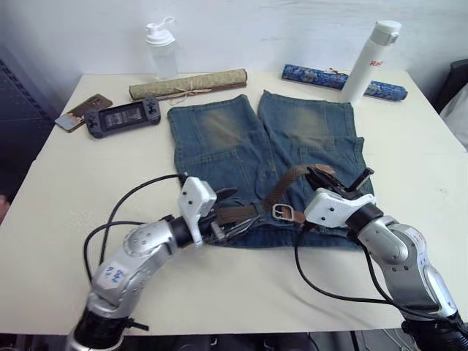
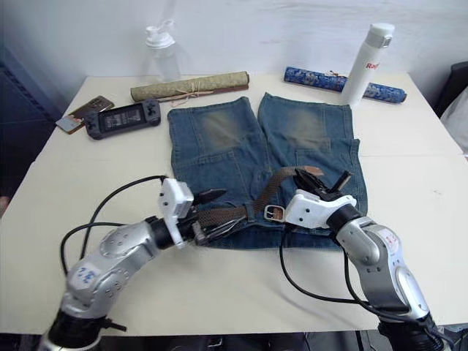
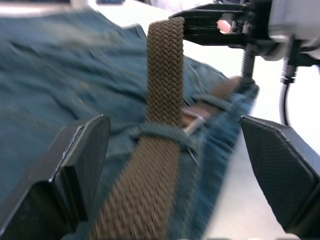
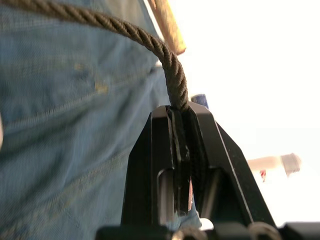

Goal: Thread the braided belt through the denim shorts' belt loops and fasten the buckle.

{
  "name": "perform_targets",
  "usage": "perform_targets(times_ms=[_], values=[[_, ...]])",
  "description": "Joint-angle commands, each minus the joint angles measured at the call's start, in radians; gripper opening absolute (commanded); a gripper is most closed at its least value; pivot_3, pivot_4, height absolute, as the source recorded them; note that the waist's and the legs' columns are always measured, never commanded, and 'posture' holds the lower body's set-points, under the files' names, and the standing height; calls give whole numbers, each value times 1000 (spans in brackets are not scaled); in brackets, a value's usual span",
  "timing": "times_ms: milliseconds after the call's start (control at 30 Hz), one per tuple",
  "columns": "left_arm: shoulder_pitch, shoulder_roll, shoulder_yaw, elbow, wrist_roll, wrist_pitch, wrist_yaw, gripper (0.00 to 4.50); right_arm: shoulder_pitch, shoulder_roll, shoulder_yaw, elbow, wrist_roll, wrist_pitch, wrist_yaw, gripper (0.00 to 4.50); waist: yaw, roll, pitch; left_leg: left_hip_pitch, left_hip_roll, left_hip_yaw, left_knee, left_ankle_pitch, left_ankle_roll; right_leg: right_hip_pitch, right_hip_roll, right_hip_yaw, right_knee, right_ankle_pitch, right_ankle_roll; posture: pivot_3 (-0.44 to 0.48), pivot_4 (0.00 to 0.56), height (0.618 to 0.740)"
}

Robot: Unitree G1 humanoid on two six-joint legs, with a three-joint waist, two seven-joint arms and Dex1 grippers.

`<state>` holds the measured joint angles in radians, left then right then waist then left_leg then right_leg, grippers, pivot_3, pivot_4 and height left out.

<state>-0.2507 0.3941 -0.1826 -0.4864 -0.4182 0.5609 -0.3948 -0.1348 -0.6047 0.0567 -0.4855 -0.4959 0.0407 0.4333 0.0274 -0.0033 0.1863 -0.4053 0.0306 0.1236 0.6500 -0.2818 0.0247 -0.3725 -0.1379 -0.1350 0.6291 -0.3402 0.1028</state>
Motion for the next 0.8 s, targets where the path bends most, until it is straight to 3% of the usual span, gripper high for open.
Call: perform_targets(times_ms=[33, 167, 333, 567, 800], values=[[-93, -23, -106, 64, 193, -82, 57, 4500, -4, 17, 47, -82, -34, 34, 41, 52, 0, 0, 0, 0, 0, 0, 0, 0, 0, 0, 0, 0, 0, 0, 0, 0, 150, 717], [-186, -79, -160, 91, 277, -48, 91, 4500, -11, 36, 90, -108, -78, 64, 67, 52, -2, 0, 0, -1, 0, 1, 0, 0, 1, -1, 0, 0, 0, 0, 0, 0, 150, 717], [-209, -138, -181, 67, 269, 15, 69, 4500, -33, 46, 104, -109, -105, 69, 70, 52, -6, 0, 0, -1, 1, 1, 0, 0, 0, -2, 1, 0, 1, 0, 0, 0, 150, 717], [-211, -115, -188, 20, 295, 56, 31, 4500, -55, 39, 86, -94, -121, 52, 65, 52, -5, 0, 0, -1, 1, 1, 1, 1, 0, -2, 1, 0, 2, 0, 0, 0, 150, 717], [-236, -139, -200, 57, 386, 60, 80, 4500, -64, 57, 110, -112, -125, 35, 71, 52, -3, -1, 0, -1, 0, 1, 2, 1, 0, -1, 1, 0, 3, 0, 0, 0, 150, 717]])
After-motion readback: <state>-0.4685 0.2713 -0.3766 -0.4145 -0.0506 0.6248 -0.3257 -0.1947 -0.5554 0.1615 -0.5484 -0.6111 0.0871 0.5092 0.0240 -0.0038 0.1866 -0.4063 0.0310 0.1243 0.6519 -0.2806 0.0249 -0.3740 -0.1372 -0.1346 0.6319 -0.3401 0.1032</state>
